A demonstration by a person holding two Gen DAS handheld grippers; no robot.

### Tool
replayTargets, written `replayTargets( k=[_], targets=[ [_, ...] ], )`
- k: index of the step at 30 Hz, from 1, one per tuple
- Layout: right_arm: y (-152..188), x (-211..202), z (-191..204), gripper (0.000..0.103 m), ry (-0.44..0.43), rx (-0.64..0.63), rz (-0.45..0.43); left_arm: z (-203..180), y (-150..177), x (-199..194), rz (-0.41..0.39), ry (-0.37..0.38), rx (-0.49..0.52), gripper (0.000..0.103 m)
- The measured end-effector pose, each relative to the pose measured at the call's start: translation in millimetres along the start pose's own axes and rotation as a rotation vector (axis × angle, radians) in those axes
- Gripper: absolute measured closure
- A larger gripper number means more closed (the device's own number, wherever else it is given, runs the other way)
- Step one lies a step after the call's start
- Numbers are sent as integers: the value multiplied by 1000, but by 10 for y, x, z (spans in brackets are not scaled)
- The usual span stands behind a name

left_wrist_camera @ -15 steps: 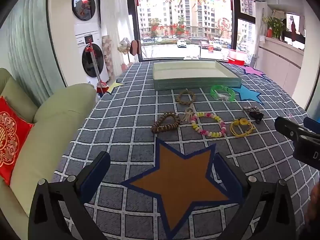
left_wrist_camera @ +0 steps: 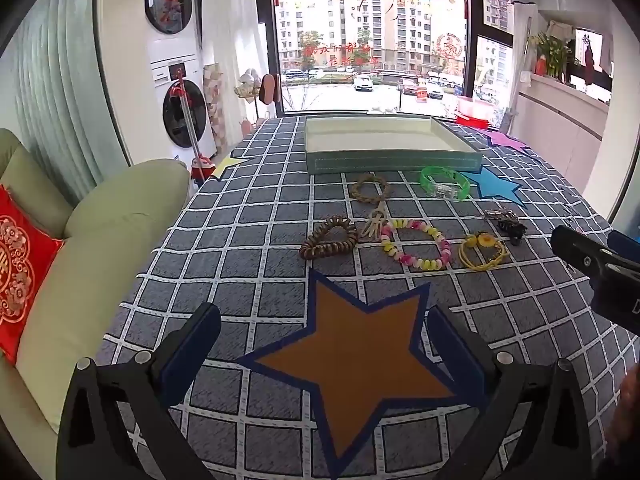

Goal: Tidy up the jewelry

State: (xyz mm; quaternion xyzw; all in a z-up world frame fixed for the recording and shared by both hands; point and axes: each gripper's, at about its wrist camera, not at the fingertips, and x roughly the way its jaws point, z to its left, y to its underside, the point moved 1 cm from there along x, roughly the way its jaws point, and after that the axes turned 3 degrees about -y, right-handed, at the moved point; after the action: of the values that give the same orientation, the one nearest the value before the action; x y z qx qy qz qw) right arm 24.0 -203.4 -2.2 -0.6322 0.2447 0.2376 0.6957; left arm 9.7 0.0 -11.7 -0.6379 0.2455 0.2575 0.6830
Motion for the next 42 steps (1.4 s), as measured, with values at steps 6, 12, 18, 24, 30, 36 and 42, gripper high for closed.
replayTargets(
  k=[6,12,18,24,30,36,42],
  targets=[
    [-3,-8,2,0,-4,0,-5,22,2,10,3,1,-8,0],
    [-9,-12,12,0,-7,0,-10,20,-1,7,4,1,-7,0],
    [-9,-23,26,0,-8,-3,-13,22,0,10,1,0,-10,0],
    [-6,-25,36,0,-9,-3,-17,26,-1,-13,-2,2,-13,0],
    [-6,-21,42,0,-12,-2,-18,34,1,-31,-11,0,-14,0],
    [-3,-24,38,0,-12,-2,-18,36,2,-52,-21,3,-17,0],
    [-9,-19,71,0,-16,-3,-19,36,0,-56,-22,3,-18,0]
  ],
)
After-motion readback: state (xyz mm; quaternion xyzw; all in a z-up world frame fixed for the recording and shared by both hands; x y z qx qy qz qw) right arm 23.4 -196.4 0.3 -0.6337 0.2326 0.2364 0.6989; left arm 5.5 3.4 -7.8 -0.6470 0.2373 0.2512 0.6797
